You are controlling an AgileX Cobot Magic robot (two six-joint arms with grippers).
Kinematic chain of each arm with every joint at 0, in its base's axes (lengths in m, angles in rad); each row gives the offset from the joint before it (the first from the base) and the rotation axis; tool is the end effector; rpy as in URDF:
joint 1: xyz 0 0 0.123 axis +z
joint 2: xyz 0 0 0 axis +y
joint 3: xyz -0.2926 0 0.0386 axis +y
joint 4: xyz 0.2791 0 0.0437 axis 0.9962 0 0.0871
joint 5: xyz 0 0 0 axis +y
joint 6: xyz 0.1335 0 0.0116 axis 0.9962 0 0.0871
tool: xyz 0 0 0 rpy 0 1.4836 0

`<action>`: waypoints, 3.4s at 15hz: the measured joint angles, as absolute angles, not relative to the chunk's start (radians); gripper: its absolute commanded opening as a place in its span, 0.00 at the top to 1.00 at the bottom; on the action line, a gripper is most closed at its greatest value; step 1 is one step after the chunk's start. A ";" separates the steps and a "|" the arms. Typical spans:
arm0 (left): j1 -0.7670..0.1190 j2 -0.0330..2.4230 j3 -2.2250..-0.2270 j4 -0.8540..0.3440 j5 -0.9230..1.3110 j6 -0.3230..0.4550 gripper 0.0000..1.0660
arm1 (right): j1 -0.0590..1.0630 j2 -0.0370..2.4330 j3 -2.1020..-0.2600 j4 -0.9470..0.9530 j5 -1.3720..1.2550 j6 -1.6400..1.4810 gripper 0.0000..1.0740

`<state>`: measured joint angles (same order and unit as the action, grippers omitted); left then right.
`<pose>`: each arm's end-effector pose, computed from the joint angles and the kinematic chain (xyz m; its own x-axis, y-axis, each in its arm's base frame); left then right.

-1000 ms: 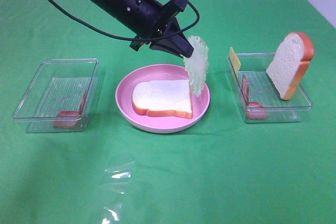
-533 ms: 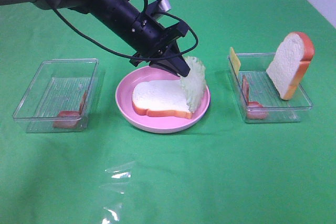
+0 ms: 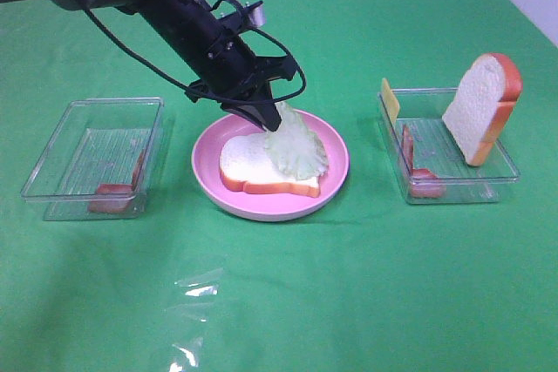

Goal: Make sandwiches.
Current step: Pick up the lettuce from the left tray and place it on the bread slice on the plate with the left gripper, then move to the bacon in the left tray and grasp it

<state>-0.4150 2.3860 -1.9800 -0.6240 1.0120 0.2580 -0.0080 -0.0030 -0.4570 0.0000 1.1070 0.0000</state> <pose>0.4780 -0.2832 0.1156 -0.9118 0.3007 -0.2797 0.4057 0.7651 -0.5000 0.0515 -0.0004 0.2526 -0.5310 0.0042 -0.8474 0.0080 1.0000 0.0000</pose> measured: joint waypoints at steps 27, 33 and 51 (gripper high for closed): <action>-0.411 2.021 -1.824 -0.071 1.209 -0.148 0.04 | -0.008 -0.003 -0.457 0.000 1.107 0.000 0.22; -0.411 1.997 -1.636 0.025 1.222 -0.241 0.05 | -0.008 -0.003 -0.457 0.000 1.107 0.000 0.22; -0.414 2.139 -1.636 0.000 1.203 -0.228 0.26 | -0.008 -0.003 -0.457 0.000 1.107 0.000 0.22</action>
